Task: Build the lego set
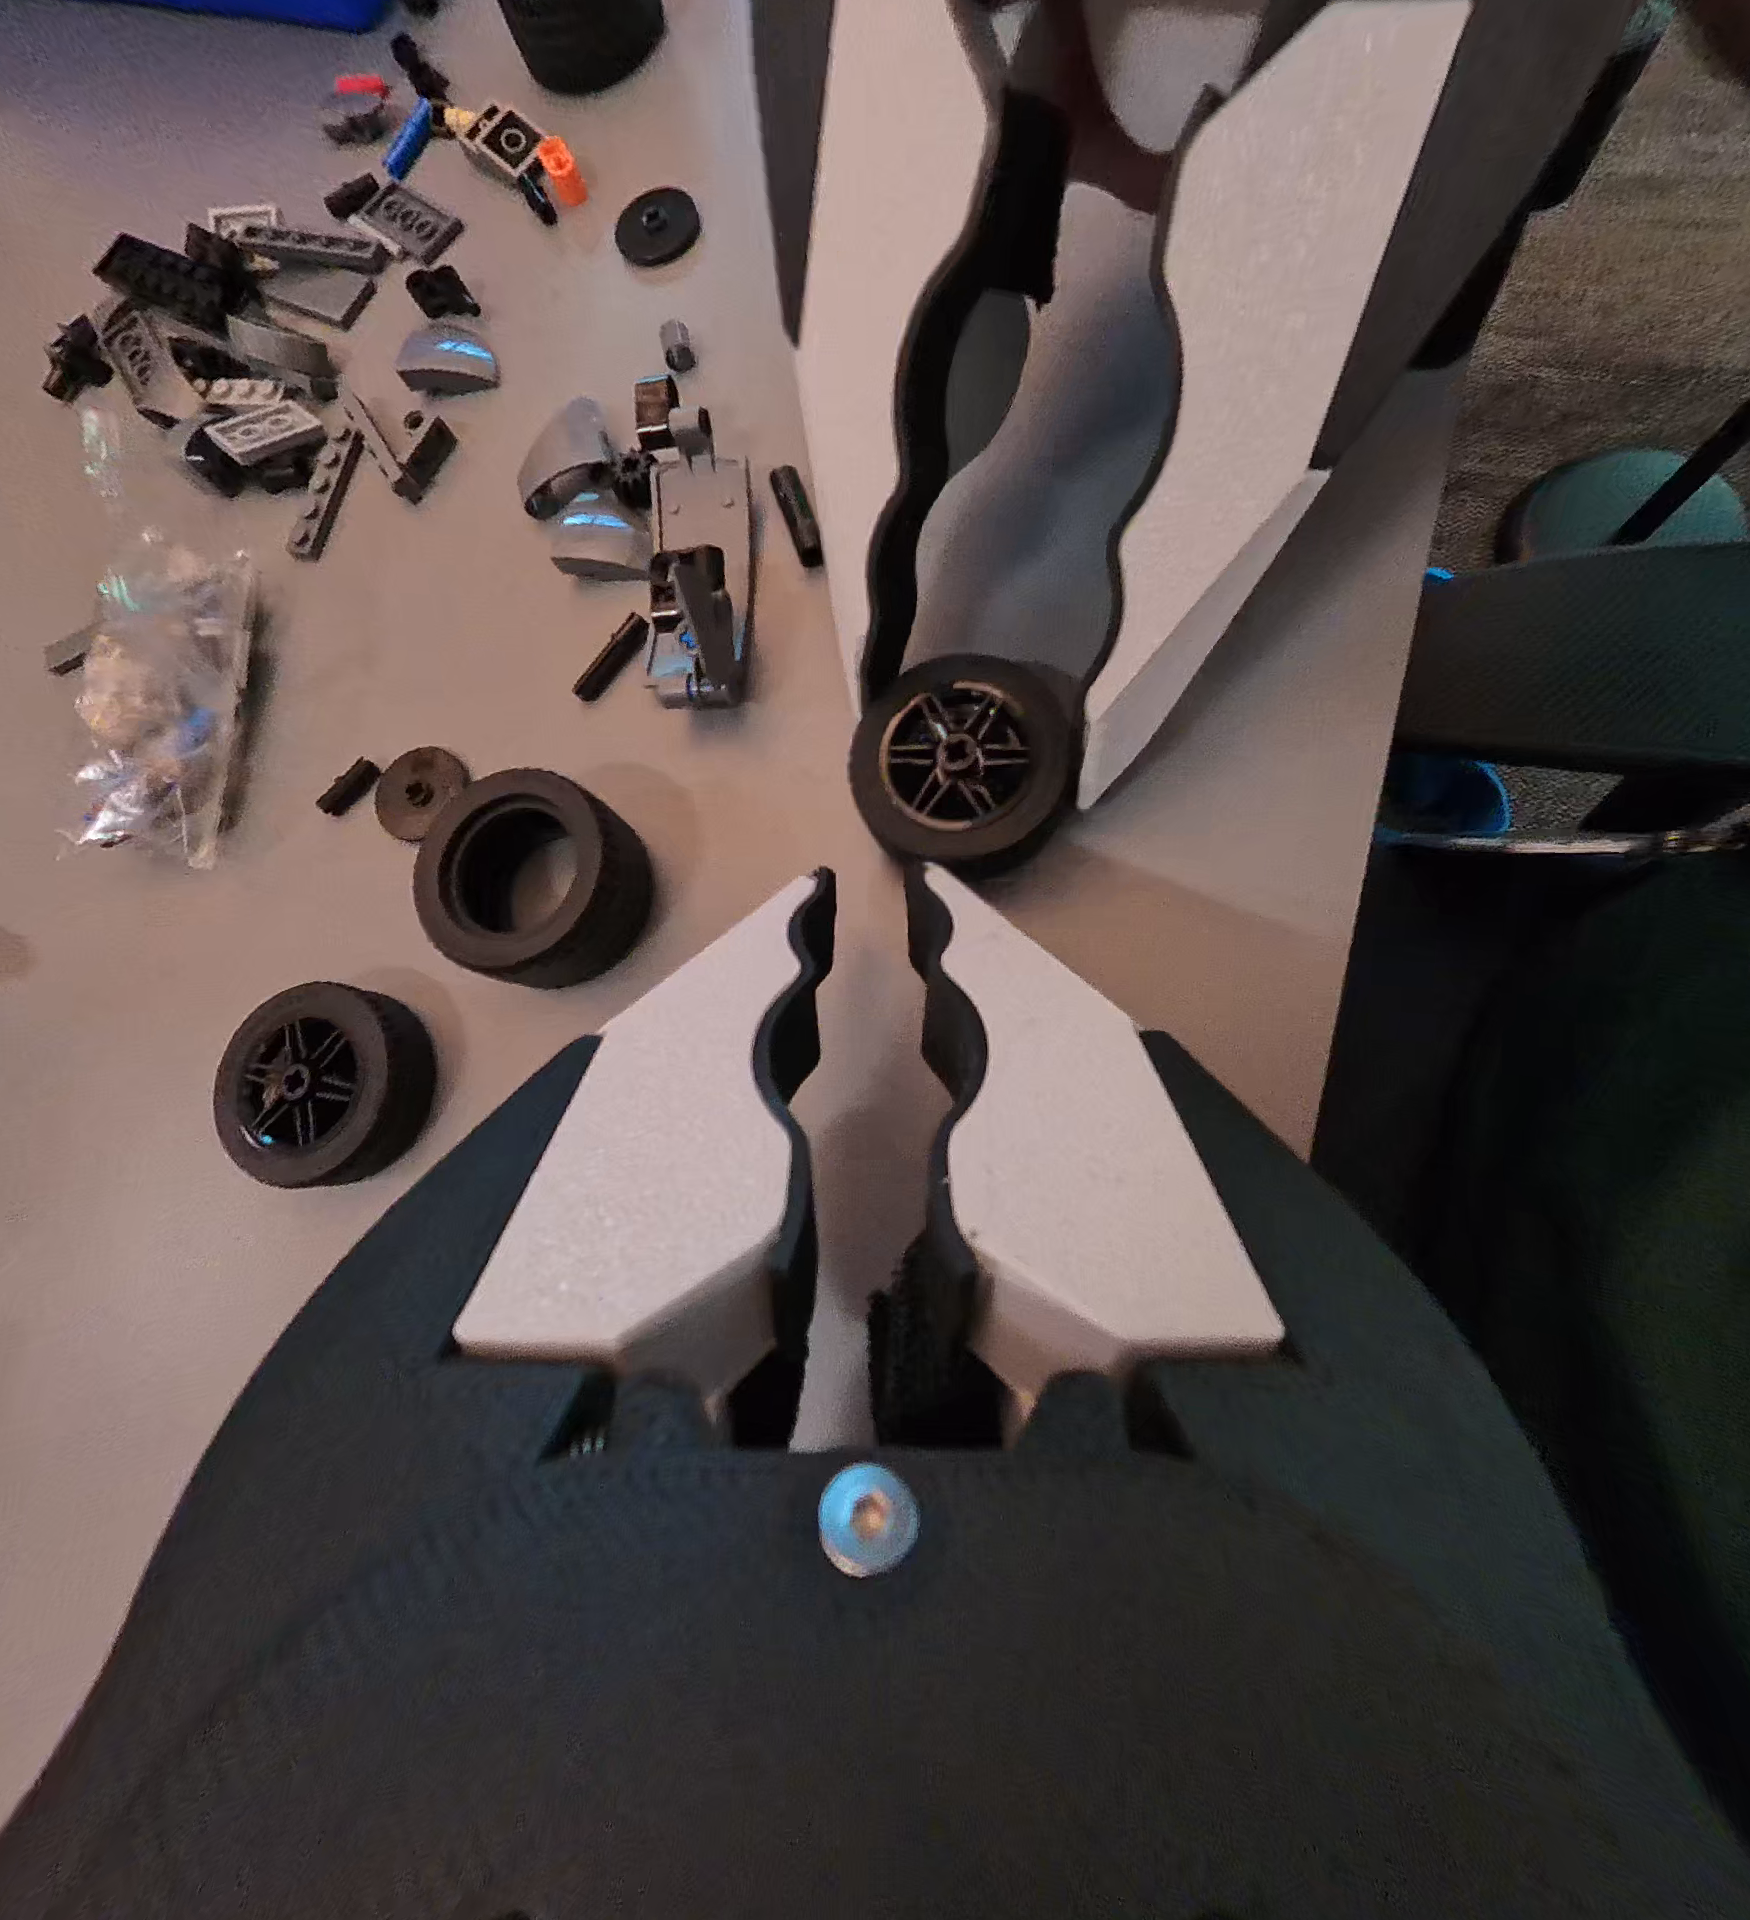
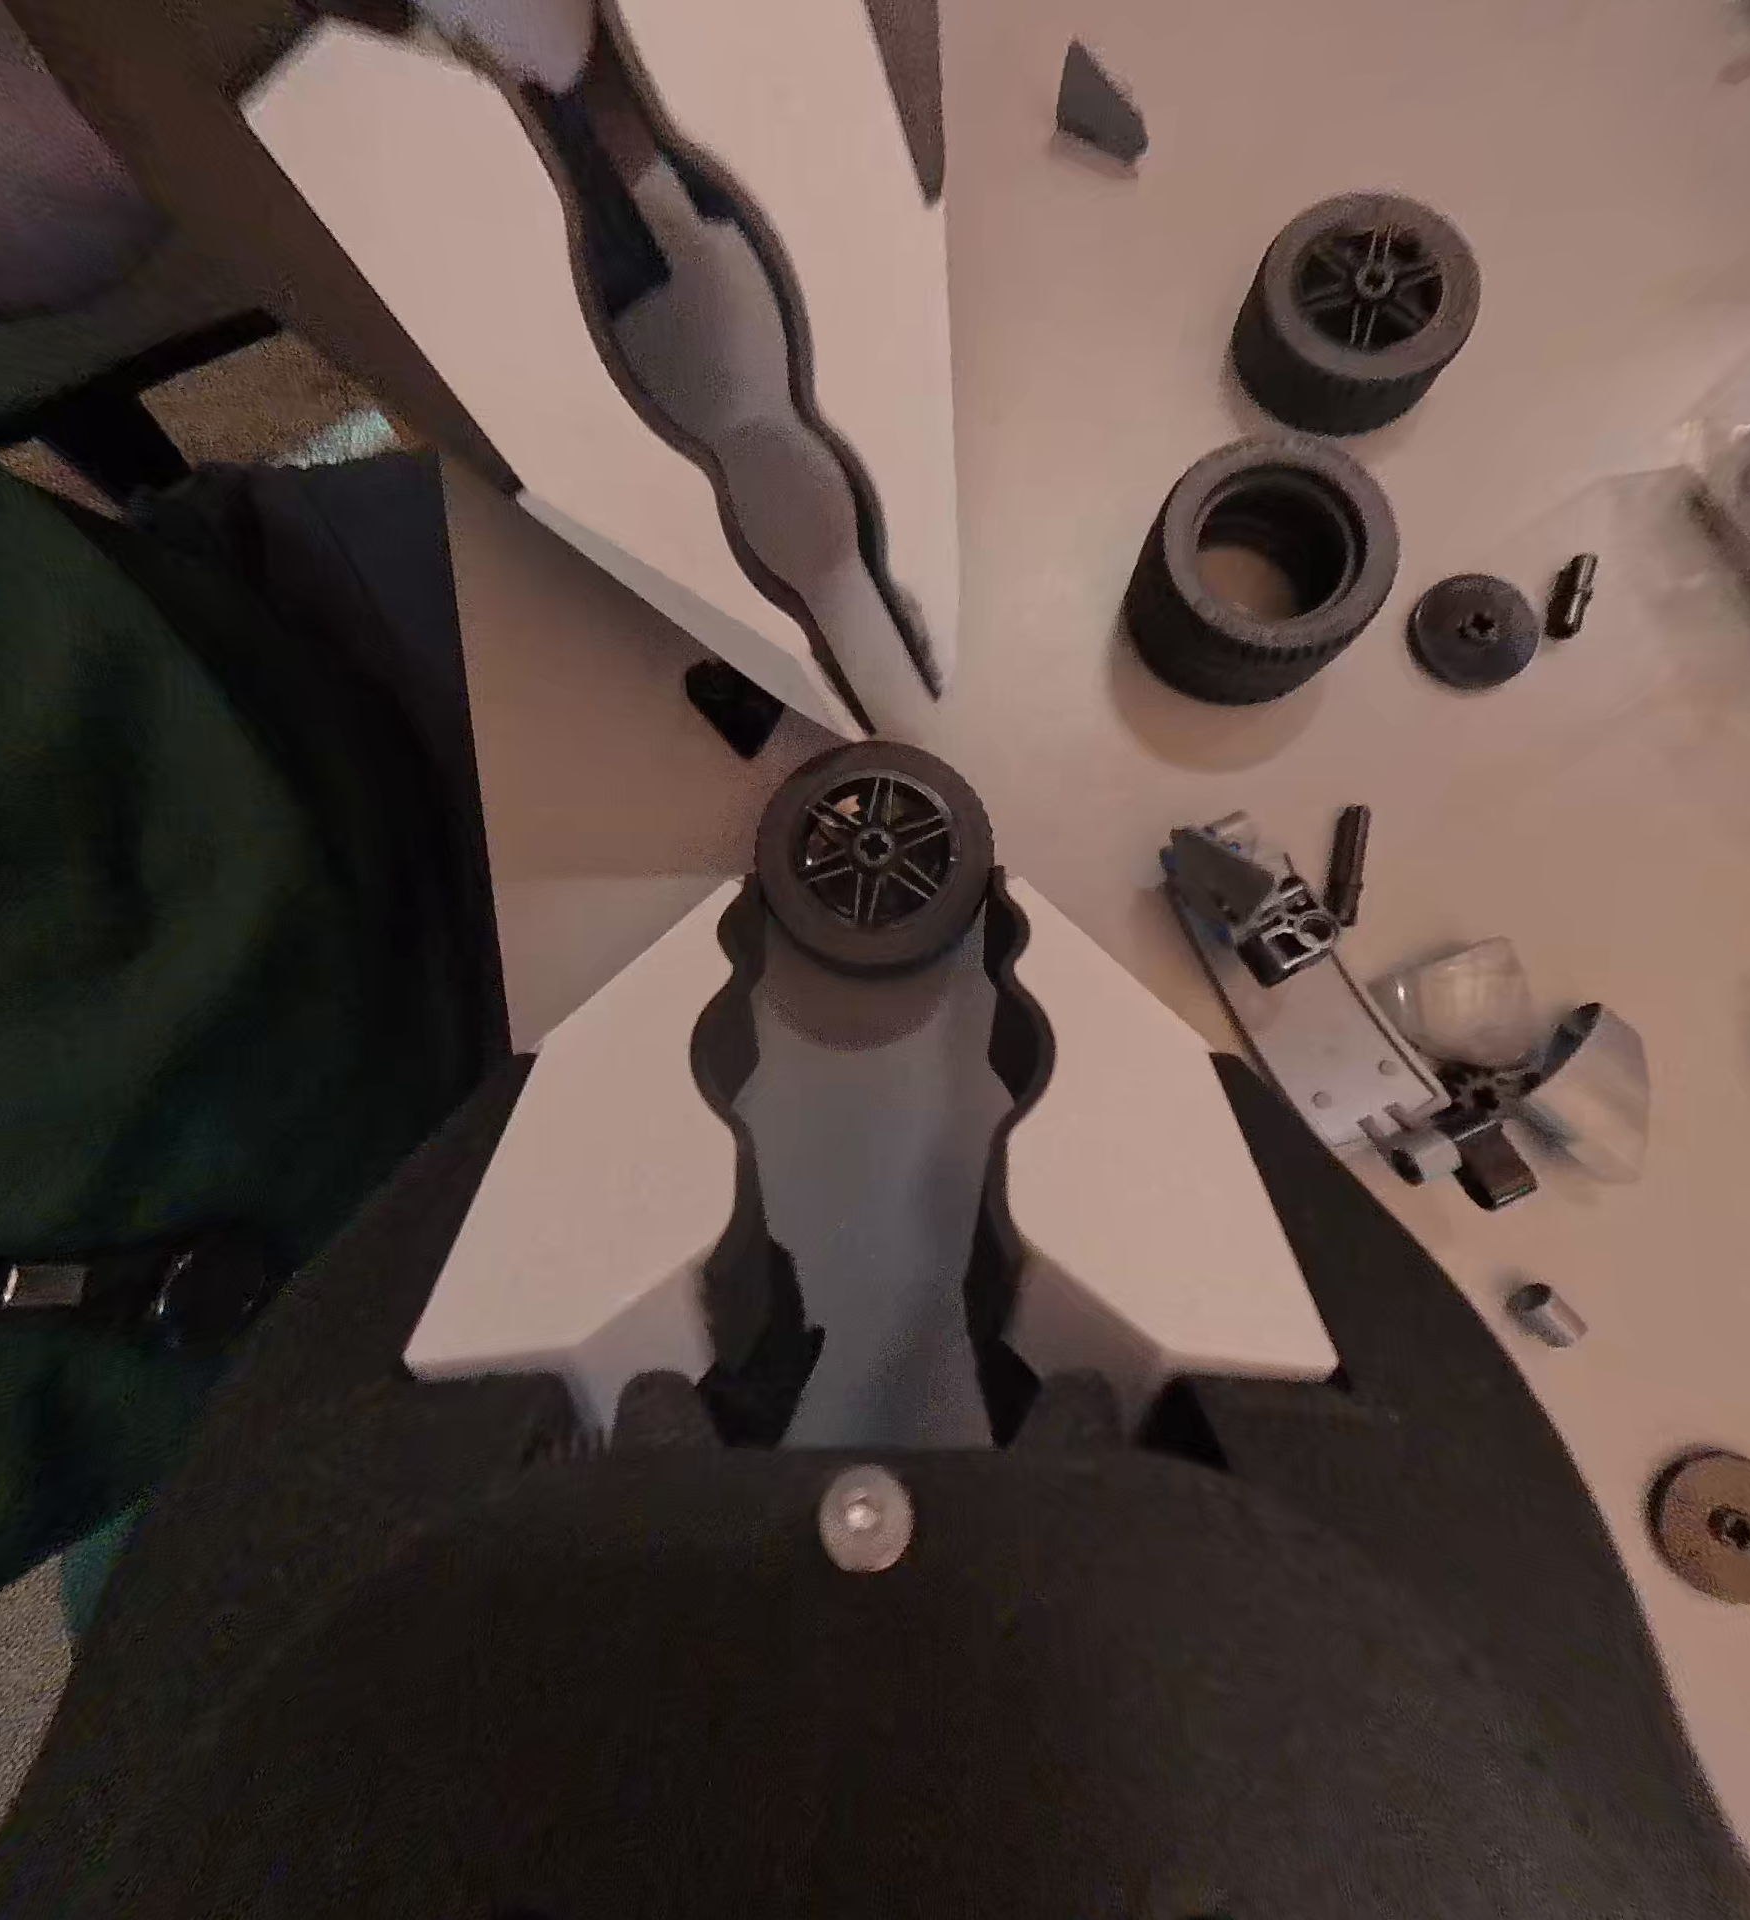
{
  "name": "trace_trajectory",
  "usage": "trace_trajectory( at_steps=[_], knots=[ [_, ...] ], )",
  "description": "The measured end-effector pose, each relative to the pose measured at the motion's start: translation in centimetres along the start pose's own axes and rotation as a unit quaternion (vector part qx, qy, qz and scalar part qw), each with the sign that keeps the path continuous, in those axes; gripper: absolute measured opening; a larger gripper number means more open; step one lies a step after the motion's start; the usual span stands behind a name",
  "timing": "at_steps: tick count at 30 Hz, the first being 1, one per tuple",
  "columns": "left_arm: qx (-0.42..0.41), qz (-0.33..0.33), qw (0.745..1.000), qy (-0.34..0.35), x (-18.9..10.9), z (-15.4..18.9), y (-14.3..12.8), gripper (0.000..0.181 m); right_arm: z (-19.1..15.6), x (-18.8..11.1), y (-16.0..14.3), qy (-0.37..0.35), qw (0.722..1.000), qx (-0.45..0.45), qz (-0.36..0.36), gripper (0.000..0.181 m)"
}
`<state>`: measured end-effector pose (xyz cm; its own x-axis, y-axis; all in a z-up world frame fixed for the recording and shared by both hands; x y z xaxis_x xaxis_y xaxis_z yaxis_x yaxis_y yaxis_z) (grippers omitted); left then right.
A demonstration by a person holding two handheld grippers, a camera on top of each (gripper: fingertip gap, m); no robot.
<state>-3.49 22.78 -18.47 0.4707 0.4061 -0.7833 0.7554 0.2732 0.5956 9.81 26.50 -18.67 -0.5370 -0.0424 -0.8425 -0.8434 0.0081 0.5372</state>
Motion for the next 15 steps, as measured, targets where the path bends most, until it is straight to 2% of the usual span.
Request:
trace_trajectory(
  at_steps=[1, 5, 11, 13, 15],
  knots=[
    [0.001, 0.002, 1.000, 0.004, -0.1, 0.0, 0.0, 0.007, 0.0, -0.2, 0.3, -0.004, 1.000, 0.000, 0.003, 0.041],
    [-0.023, 0.031, 0.999, 0.037, -2.9, -1.5, -0.6, 0.007, 0.2, -0.5, 3.0, -0.017, 1.000, -0.017, 0.019, 0.041],
    [-0.082, 0.040, 0.991, 0.098, -7.7, -5.2, -4.3, 0.010, 0.3, 3.2, 8.6, -0.013, 0.998, -0.067, -0.004, 0.041],
    [-0.099, 0.043, 0.989, 0.106, -8.4, -6.0, -5.5, 0.010, 0.4, 4.2, 9.6, -0.023, 0.996, -0.080, -0.027, 0.041],
    [-0.105, 0.044, 0.986, 0.123, -8.9, -6.6, -6.4, 0.009, 0.9, 4.0, 10.1, -0.020, 0.997, -0.070, -0.020, 0.041]
  ],
)
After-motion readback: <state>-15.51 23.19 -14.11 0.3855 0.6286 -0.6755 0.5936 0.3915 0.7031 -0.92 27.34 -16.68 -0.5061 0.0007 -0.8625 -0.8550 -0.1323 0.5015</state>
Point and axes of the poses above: each gripper's, where its closed fingertips meet, x out along the fingers, y out of its top, z = x × y across the jaws, the point moved 9 cm from there along -x, back along the fingers, and after that the axes turned 8 degrees about -z, right-handed, at the moved point
